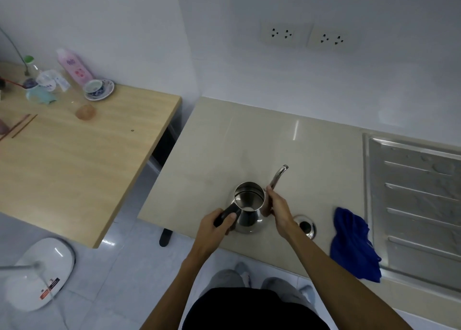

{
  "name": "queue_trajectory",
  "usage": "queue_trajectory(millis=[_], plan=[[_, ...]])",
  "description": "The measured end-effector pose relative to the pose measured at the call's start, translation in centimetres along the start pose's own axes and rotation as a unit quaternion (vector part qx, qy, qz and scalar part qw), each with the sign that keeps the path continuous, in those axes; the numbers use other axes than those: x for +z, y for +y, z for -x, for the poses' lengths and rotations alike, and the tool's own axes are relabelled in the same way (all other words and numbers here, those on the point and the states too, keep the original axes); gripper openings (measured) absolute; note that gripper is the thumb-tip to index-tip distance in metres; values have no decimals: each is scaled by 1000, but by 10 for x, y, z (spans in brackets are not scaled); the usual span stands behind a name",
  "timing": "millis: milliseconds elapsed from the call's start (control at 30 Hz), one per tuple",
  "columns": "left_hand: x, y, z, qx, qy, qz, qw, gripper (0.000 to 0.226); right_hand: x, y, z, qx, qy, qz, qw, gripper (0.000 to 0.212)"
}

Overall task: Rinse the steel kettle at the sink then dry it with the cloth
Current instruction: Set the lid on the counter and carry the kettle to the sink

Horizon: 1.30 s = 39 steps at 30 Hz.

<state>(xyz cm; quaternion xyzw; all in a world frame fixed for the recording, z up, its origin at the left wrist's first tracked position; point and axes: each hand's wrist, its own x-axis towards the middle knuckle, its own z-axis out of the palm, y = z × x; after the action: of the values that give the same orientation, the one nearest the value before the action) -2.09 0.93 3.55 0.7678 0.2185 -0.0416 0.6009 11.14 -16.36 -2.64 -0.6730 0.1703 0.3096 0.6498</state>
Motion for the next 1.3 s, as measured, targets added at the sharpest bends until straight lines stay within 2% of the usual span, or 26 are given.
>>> queue_trajectory(millis=[100,167,300,400,533,667,767,867,1067,1200,1300], plan=[[2,2,1,-8,-2,-3,1000,30,3,-3,5,9,3,-35,999,30],[6,6,3,-6,-5,0,1000,28,0,-6,11,16,-1,-48,999,32],[15,28,5,23,-18,13,999,38,-16,-12,18,-10,18,-61,998,62],[28,52,6,48,-56,8,997,34,-38,-22,28,-46,26,-99,994,79],[64,85,11,79,-124,7,989,34,-81,-32,50,-65,30,-150,986,74],[113,113,19,99,-176,22,979,41,-135,-36,75,-84,82,-180,977,75],[157,131,32,109,-213,31,970,33,-183,-35,99,-96,119,-207,966,71],[208,147,49,119,-250,17,961,32,-237,-29,131,-114,158,-218,956,60],[323,173,96,131,-319,2,939,40,-356,0,195,-122,224,-274,927,57],[406,180,133,105,-377,-2,920,51,-440,28,233,-132,278,-293,905,52],[463,187,161,99,-402,-7,910,47,-499,48,254,-135,305,-293,896,48]])
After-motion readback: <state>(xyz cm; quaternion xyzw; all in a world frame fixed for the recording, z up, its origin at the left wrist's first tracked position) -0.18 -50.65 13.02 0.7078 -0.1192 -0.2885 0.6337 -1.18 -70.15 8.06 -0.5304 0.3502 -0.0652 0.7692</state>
